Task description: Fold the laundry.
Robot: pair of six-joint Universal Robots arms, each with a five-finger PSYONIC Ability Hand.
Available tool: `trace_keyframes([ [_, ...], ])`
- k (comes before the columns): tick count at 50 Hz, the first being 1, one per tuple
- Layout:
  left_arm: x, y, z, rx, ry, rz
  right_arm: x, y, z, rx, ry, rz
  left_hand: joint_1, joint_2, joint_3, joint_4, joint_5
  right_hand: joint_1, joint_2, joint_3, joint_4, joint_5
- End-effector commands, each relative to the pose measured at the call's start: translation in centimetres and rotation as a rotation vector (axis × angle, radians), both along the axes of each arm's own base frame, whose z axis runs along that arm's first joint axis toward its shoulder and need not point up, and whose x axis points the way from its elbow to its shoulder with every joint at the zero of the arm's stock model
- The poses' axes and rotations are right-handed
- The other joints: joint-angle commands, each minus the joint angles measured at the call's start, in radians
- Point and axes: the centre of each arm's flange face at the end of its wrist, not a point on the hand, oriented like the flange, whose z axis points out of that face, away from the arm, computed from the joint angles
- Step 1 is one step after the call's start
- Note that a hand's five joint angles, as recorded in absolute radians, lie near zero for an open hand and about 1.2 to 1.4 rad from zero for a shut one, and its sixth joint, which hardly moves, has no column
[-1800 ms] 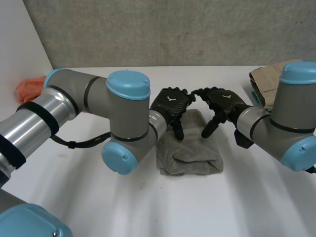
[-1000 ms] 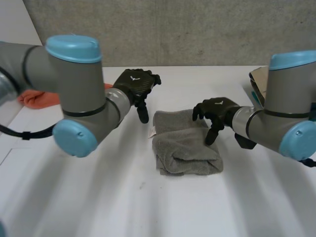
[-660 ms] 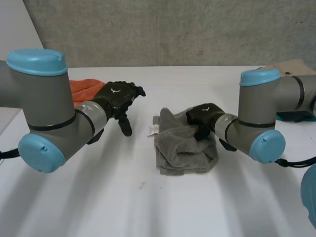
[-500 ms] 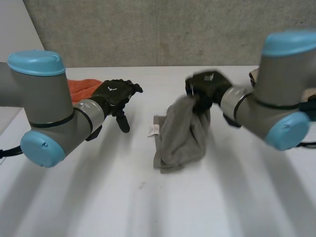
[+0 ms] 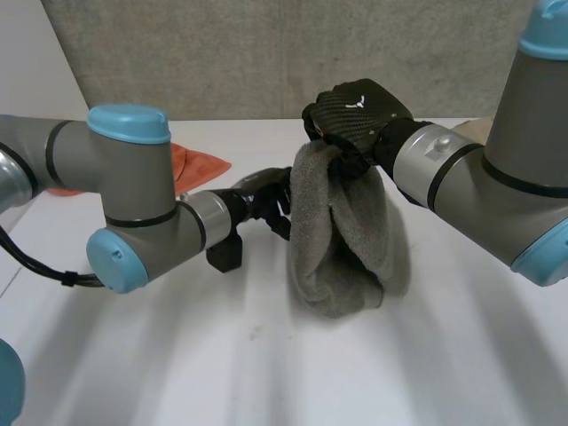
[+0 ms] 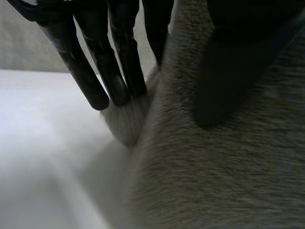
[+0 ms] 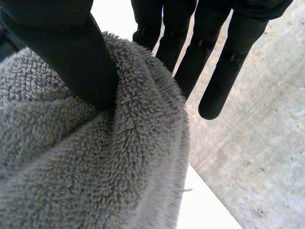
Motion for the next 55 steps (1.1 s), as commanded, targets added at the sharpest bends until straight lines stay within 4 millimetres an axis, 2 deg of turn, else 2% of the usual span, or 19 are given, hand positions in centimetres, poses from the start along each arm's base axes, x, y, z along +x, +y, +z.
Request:
trace_keyframes([
  [1,0.9,-0.9,0.0,0.026,0.013,0.072,-0.7,-1.9,-1.5,-0.059,0.078,-0.087,0.303,0.393,0.396,0.388,0.394,0.308,0.228,0.225,0.208,0.264],
  [4,2.4,-3.0,1.8,-0.045,0.002,0.178,-1.0,-2.8,-1.2,-0.101,0.088,-0.131,0.303,0.393,0.396,0.388,0.394,0.308,0.228,0.225,0.208,0.264],
  [8,3.8,-4.8,6.2,-0.214,-0.007,0.271,-0.8,-3.6,0.4,-0.194,0.024,-0.16,0.303,0.393,0.396,0.388,0.394,0.308,0.228,0.225,0.208,0.264],
  [9,3.8,-5.0,8.3,-0.3,-0.008,0.28,-0.5,-4.0,0.9,-0.237,-0.018,-0.164,0.303,0.393,0.396,0.388,0.394,0.308,0.228,0.225,0.208,0.264],
  [12,3.3,-4.5,11.7,-0.429,0.007,0.265,0.1,-4.5,2.2,-0.329,-0.104,-0.168,0.303,0.393,0.396,0.388,0.394,0.308,0.228,0.225,0.208,0.264],
  [13,2.7,-3.7,13.6,-0.504,0.017,0.246,0.7,-4.8,2.9,-0.397,-0.173,-0.168,0.303,0.393,0.396,0.388,0.394,0.308,0.228,0.225,0.208,0.264],
  [17,1.4,-2.1,17.0,-0.662,0.049,0.231,1.6,-5.1,4.1,-0.542,-0.311,-0.166,0.303,0.393,0.396,0.388,0.394,0.308,0.228,0.225,0.208,0.264],
  [20,1.2,-1.7,17.7,-0.72,0.05,0.258,1.9,-5.1,4.4,-0.607,-0.366,-0.167,0.303,0.393,0.396,0.388,0.394,0.308,0.228,0.225,0.208,0.264],
  [24,1.1,-1.7,16.1,-0.734,-0.024,0.293,1.9,-4.5,2.4,-0.566,-0.315,-0.163,0.303,0.393,0.396,0.388,0.394,0.308,0.228,0.225,0.208,0.264],
  [28,1.4,-1.0,12.4,-0.669,-0.151,0.278,1.6,-3.6,-0.3,-0.477,-0.213,-0.14,0.303,0.393,0.396,0.388,0.394,0.308,0.228,0.225,0.208,0.264],
  [32,2.3,-0.1,6.8,-0.544,-0.288,0.24,0.7,-2.2,-4.8,-0.309,-0.028,-0.104,0.303,0.393,0.396,0.388,0.394,0.308,0.228,0.225,0.208,0.264],
  [35,2.6,0.6,4.1,-0.475,-0.338,0.206,0.1,-1.4,-7.4,-0.215,0.074,-0.081,0.303,0.393,0.396,0.388,0.394,0.308,0.228,0.225,0.208,0.264],
  [37,2.5,1.3,1.4,-0.412,-0.376,0.155,-0.3,-0.7,-10.1,-0.133,0.17,-0.048,0.295,0.384,0.388,0.38,0.385,0.308,0.228,0.225,0.208,0.264],
  [39,2.2,1.8,0.0,-0.377,-0.386,0.115,-0.4,-0.1,-11.6,-0.089,0.226,-0.02,0.108,0.197,0.201,0.193,0.198,0.126,0.047,0.044,0.027,0.083],
  [41,1.8,2.6,-1.5,-0.333,-0.388,0.059,-0.7,0.3,-13.2,-0.056,0.294,0.008,-0.265,-0.175,-0.172,-0.18,-0.174,-0.404,-0.483,-0.486,-0.504,-0.448],
  [44,1.9,3.0,-2.0,-0.308,-0.407,0.023,-1.0,0.3,-13.9,-0.046,0.347,0.012,-0.678,-0.589,-0.585,-0.593,-0.588,-0.914,-0.993,-0.996,-1.014,-0.958],
  [46,2.1,2.7,-1.6,-0.312,-0.411,0.033,-1.2,0.2,-13.8,-0.033,0.359,0.006,-0.765,-0.675,-0.672,-0.68,-0.674,-0.914,-0.993,-0.996,-1.014,-0.958],
  [50,4.2,0.4,1.2,-0.358,-0.406,0.124,-1.7,-0.2,-12.1,0.036,0.31,-0.021,-0.803,-0.714,-0.71,-0.718,-0.713,-0.914,-0.993,-0.996,-1.014,-0.958],
  [55,7.4,-2.8,4.4,-0.452,-0.414,0.22,-3.6,-2.4,-7.5,0.145,0.148,-0.141,-0.821,-0.731,-0.728,-0.736,-0.73,-0.914,-0.993,-0.996,-1.014,-0.958],
])
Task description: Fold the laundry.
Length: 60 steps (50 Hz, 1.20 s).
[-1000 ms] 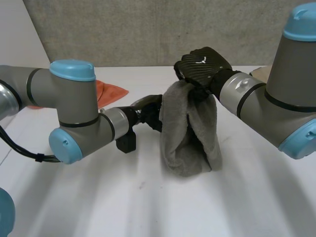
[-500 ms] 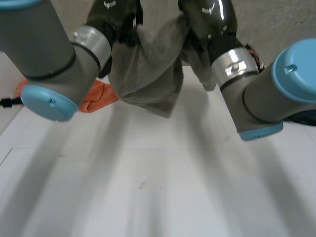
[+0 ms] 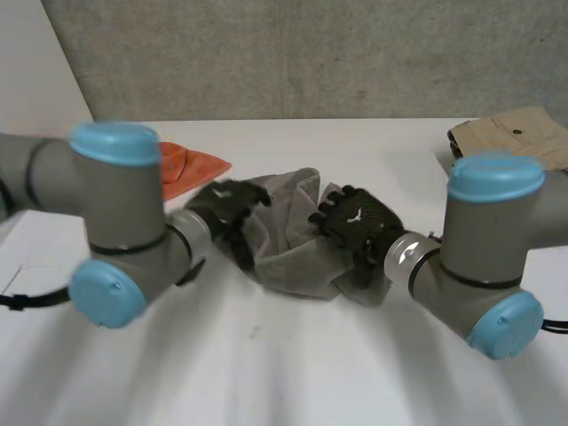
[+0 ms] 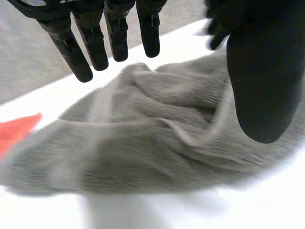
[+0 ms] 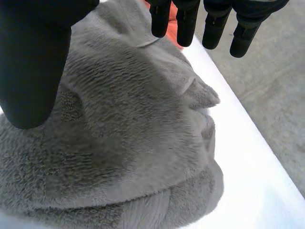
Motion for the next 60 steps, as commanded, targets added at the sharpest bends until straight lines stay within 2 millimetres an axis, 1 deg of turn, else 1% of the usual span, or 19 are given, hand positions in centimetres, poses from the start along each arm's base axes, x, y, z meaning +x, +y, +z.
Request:
trace_keyframes([
  [1,4.2,-4.4,4.4,-0.145,-0.001,0.102,-2.5,-2.8,5.8,0.104,-0.193,-0.168,-0.045,-0.022,-0.023,-0.016,-0.005,-0.044,-0.028,-0.032,-0.034,-0.047],
  [4,5.2,-6.0,4.9,-0.193,-0.04,0.083,-3.7,-4.1,7.2,0.121,-0.202,-0.209,-0.042,-0.019,-0.02,-0.013,-0.002,-0.044,-0.028,-0.032,-0.034,-0.047],
  [7,5.5,-7.0,4.9,-0.228,-0.071,0.039,-4.3,-5.1,7.3,0.118,-0.17,-0.21,-0.042,-0.019,-0.02,-0.013,-0.002,-0.042,-0.026,-0.029,-0.031,-0.045],
  [14,4.6,-8.5,3.5,-0.274,-0.14,-0.171,-3.0,-7.0,6.0,-0.011,-0.013,-0.068,-0.004,0.019,0.018,0.025,0.036,0.281,0.297,0.294,0.292,0.278],
  [19,3.8,-9.6,1.7,-0.298,-0.208,-0.239,-2.0,-8.4,3.5,0.0,0.054,-0.037,0.016,0.04,0.038,0.046,0.057,0.314,0.33,0.326,0.324,0.311],
  [30,2.3,-10.8,-0.8,-0.283,-0.247,-0.272,-1.2,-8.1,-0.3,0.147,0.098,-0.004,0.034,0.058,0.056,0.064,0.075,0.434,0.45,0.447,0.444,0.431],
  [32,2.1,-10.8,-1.0,-0.274,-0.244,-0.274,-1.0,-7.8,-0.5,0.167,0.091,-0.004,0.028,0.052,0.05,0.058,0.069,0.575,0.591,0.587,0.585,0.572],
  [34,1.9,-10.7,-1.1,-0.273,-0.243,-0.275,-1.0,-7.8,-0.4,0.172,0.08,-0.005,0.022,0.046,0.044,0.052,0.063,0.905,0.921,0.917,0.915,0.902],
  [35,1.8,-10.7,-1.2,-0.271,-0.243,-0.273,-0.9,-7.8,0.4,0.158,0.058,-0.003,0.017,0.04,0.039,0.046,0.057,1.175,1.191,1.187,1.185,1.172],
  [37,1.8,-10.6,-1.2,-0.27,-0.243,-0.271,-0.9,-7.9,1.6,0.133,0.026,-0.012,0.005,0.028,0.027,0.034,0.045,1.177,1.193,1.19,1.188,1.175],
  [41,1.6,-10.5,-1.3,-0.267,-0.241,-0.277,-0.7,-6.8,5.1,0.094,-0.058,-0.019,-0.133,-0.109,-0.111,-0.103,-0.092,1.177,1.193,1.19,1.188,1.175],
  [42,1.5,-10.5,-1.2,-0.269,-0.239,-0.281,-0.6,-5.8,7.4,0.062,-0.088,-0.012,-0.146,-0.122,-0.124,-0.116,-0.105,1.177,1.193,1.19,1.188,1.175],
  [45,1.3,-10.4,-1.3,-0.26,-0.238,-0.29,-0.8,-3.7,11.0,0.006,-0.126,0.009,-0.146,-0.122,-0.124,-0.116,-0.105,1.177,1.193,1.19,1.188,1.175],
  [46,1.2,-10.3,-1.4,-0.254,-0.242,-0.295,-0.9,-2.1,13.3,-0.039,-0.15,0.033,-0.146,-0.122,-0.124,-0.116,-0.105,1.177,1.193,1.19,1.188,1.175],
  [49,1.0,-10.1,-1.7,-0.237,-0.248,-0.304,-1.0,0.6,16.3,-0.099,-0.191,0.085,-0.146,-0.122,-0.124,-0.116,-0.105,1.177,1.193,1.19,1.188,1.175],
  [50,0.8,-9.9,-1.9,-0.223,-0.251,-0.311,-1.1,2.1,18.0,-0.143,-0.219,0.12,-0.146,-0.122,-0.124,-0.116,-0.105,1.177,1.193,1.19,1.188,1.175],
  [53,0.4,-9.4,-2.2,-0.2,-0.25,-0.328,-1.1,3.7,20.0,-0.219,-0.268,0.167,-0.146,-0.122,-0.124,-0.116,-0.105,1.177,1.193,1.19,1.188,1.175],
  [55,0.0,-8.8,-2.6,-0.171,-0.263,-0.344,-1.2,4.1,21.3,-0.279,-0.312,0.176,0.127,0.15,0.149,0.156,0.167,1.177,1.193,1.19,1.188,1.175],
  [60,-0.2,-7.6,-3.7,-0.09,-0.287,-0.368,-1.4,3.0,22.0,-0.317,-0.362,0.131,0.576,0.6,0.598,0.606,0.617,1.177,1.193,1.19,1.188,1.175],
])
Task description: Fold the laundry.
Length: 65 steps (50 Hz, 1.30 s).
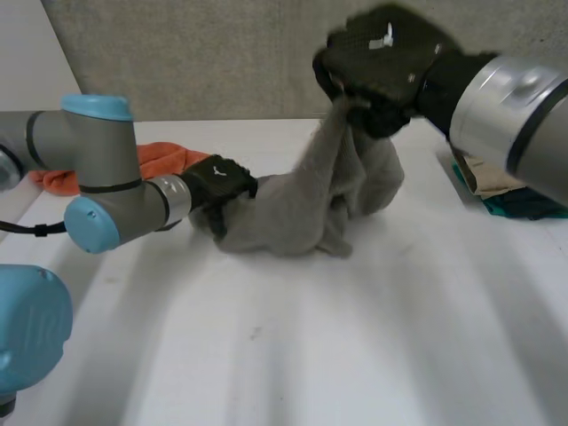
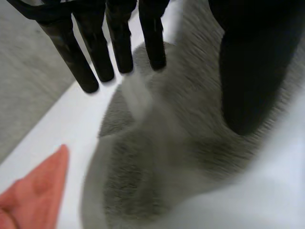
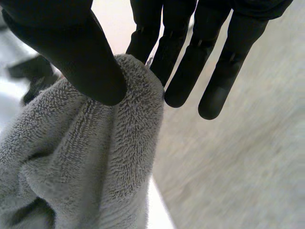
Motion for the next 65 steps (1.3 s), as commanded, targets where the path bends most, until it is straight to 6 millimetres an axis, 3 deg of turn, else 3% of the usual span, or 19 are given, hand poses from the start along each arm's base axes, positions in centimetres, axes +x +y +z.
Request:
trace_keyframes([
  [1,-0.4,1.6,-1.3,0.098,-0.055,-0.017,-0.3,-0.7,1.3,-0.06,-0.081,-0.033,0.53,0.567,0.568,0.565,0.561,0.259,0.218,0.212,0.203,0.227],
  [3,-0.3,1.7,-1.2,0.105,-0.071,-0.016,-0.2,-1.4,0.5,-0.04,-0.068,-0.056,0.912,0.948,0.949,0.946,0.942,0.259,0.218,0.212,0.203,0.227],
  [11,0.4,-0.6,3.0,-0.05,-0.009,0.117,0.2,-4.6,-2.0,-0.039,-0.024,-0.164,0.918,0.955,0.956,0.953,0.949,0.259,0.218,0.212,0.203,0.227],
  [15,1.3,-3.4,7.9,-0.258,0.13,0.298,0.9,-8.0,-1.9,-0.132,-0.091,-0.279,0.918,0.955,0.956,0.953,0.949,0.259,0.218,0.212,0.203,0.227],
  [18,2.3,-4.7,13.1,-0.437,0.296,0.427,2.1,-10.7,-1.2,-0.26,-0.199,-0.351,0.918,0.955,0.956,0.953,0.949,0.259,0.218,0.212,0.203,0.227],
  [20,2.8,-4.6,17.1,-0.55,0.437,0.473,2.9,-12.1,-0.1,-0.379,-0.314,-0.385,0.918,0.955,0.956,0.953,0.949,0.259,0.218,0.212,0.203,0.227],
  [24,3.1,-3.4,21.8,-0.663,0.612,0.456,3.6,-13.1,1.7,-0.568,-0.507,-0.388,0.918,0.955,0.956,0.953,0.949,0.259,0.218,0.212,0.203,0.227],
  [26,3.2,-2.9,22.6,-0.676,0.646,0.453,3.8,-13.1,2.1,-0.622,-0.558,-0.377,0.918,0.955,0.956,0.953,0.949,0.259,0.218,0.212,0.203,0.227],
  [30,3.2,-2.2,21.5,-0.643,0.626,0.459,5.0,-12.2,0.6,-0.605,-0.542,-0.345,0.918,0.955,0.956,0.953,0.949,0.259,0.218,0.212,0.203,0.227],
  [34,3.4,-2.0,18.0,-0.549,0.523,0.488,5.6,-11.4,-2.7,-0.486,-0.452,-0.331,0.918,0.955,0.956,0.953,0.949,0.259,0.218,0.212,0.203,0.227],
  [38,5.0,-1.4,13.0,-0.397,0.355,0.595,5.2,-10.8,-5.7,-0.379,-0.354,-0.341,0.918,0.955,0.956,0.953,0.949,0.259,0.218,0.212,0.203,0.227],
  [43,6.8,1.8,5.9,-0.149,0.131,0.677,3.9,-9.4,-12.7,-0.139,-0.108,-0.356,0.918,0.955,0.956,0.953,0.949,0.259,0.218,0.212,0.203,0.227],
  [49,7.3,5.9,0.6,0.072,-0.01,0.624,2.5,-6.6,-19.3,0.089,0.118,-0.328,0.913,0.949,0.951,0.947,0.944,0.259,0.218,0.212,0.203,0.227],
  [50,7.4,7.0,-0.2,0.128,-0.039,0.608,2.2,-6.0,-20.3,0.118,0.158,-0.321,0.797,0.833,0.834,0.831,0.827,0.259,0.218,0.212,0.203,0.227],
  [52,7.6,7.8,-0.5,0.17,-0.057,0.594,2.0,-5.6,-21.0,0.128,0.186,-0.318,0.629,0.665,0.667,0.664,0.66,0.259,0.218,0.212,0.203,0.227],
  [54,7.8,8.3,-0.2,0.2,-0.068,0.58,1.7,-5.0,-21.7,0.133,0.213,-0.314,0.199,0.236,0.237,0.234,0.23,0.259,0.218,0.212,0.203,0.227],
  [56,8.1,8.1,0.5,0.196,-0.059,0.581,1.6,-4.9,-21.8,0.128,0.216,-0.312,-0.023,0.014,0.015,0.012,0.008,0.259,0.218,0.212,0.203,0.227],
  [62,10.5,5.0,5.4,0.071,0.033,0.624,1.0,-4.8,-21.1,0.101,0.185,-0.324,-0.059,-0.023,-0.021,-0.024,-0.028,0.259,0.218,0.212,0.203,0.227],
  [65,10.8,3.8,6.3,0.038,0.054,0.608,1.0,-4.7,-20.9,0.095,0.178,-0.321,-0.047,-0.011,-0.01,-0.013,-0.016,0.259,0.218,0.212,0.203,0.227],
])
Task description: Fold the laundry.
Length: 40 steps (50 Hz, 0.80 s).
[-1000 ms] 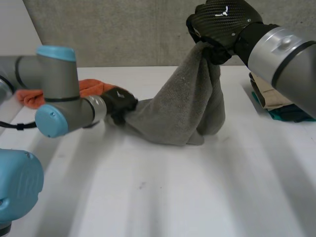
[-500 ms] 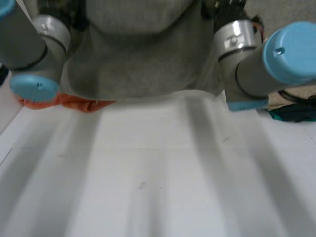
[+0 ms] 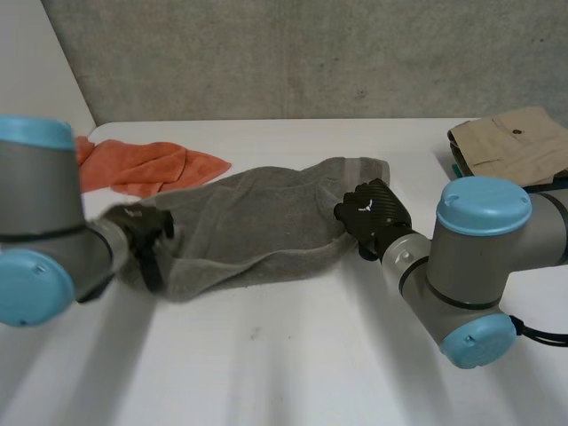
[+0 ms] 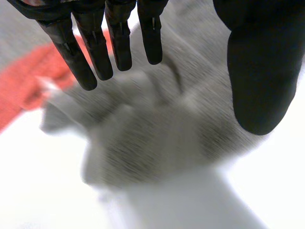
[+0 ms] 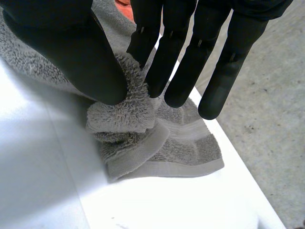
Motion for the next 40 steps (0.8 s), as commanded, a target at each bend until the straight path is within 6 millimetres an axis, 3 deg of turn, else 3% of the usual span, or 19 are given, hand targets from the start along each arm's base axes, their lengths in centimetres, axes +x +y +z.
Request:
trace_keyframes([
  [1,1.7,-3.8,4.2,-0.15,0.041,-0.006,-0.2,0.2,0.7,-0.038,-0.025,-0.001,0.09,0.084,0.081,0.092,0.098,0.259,0.218,0.21,0.201,0.214],
  [4,1.3,-4.6,3.9,-0.155,0.033,-0.044,-0.3,0.3,0.6,-0.032,-0.025,-0.001,0.24,0.234,0.231,0.242,0.247,0.259,0.218,0.21,0.201,0.214],
  [7,0.7,-5.6,2.8,-0.151,0.014,-0.101,-0.4,0.3,0.4,-0.028,-0.02,-0.004,0.545,0.539,0.536,0.547,0.552,0.259,0.218,0.21,0.201,0.214],
  [11,0.2,-6.3,0.7,-0.121,-0.045,-0.158,-0.4,0.3,0.2,-0.027,-0.018,-0.005,0.637,0.63,0.628,0.639,0.644,0.259,0.218,0.21,0.201,0.214],
  [15,-0.2,-6.3,-1.3,-0.087,-0.103,-0.212,-0.5,0.2,0.1,-0.024,-0.017,-0.007,0.584,0.578,0.575,0.586,0.592,0.259,0.218,0.21,0.201,0.214],
  [18,-0.3,-6.2,-2.6,-0.064,-0.14,-0.238,-0.6,0.0,0.1,-0.023,-0.02,-0.012,0.353,0.346,0.343,0.354,0.36,0.259,0.218,0.21,0.201,0.214],
  [21,0.0,-6.1,-3.3,-0.048,-0.164,-0.243,-0.7,-0.1,0.1,-0.025,-0.019,-0.01,0.364,0.357,0.355,0.366,0.371,0.259,0.218,0.21,0.201,0.214],
  [40,0.3,-5.9,-5.5,-0.02,-0.215,-0.268,-0.7,-0.3,0.0,-0.027,-0.023,-0.004,0.217,0.211,0.208,0.219,0.224,0.259,0.218,0.21,0.201,0.214],
])
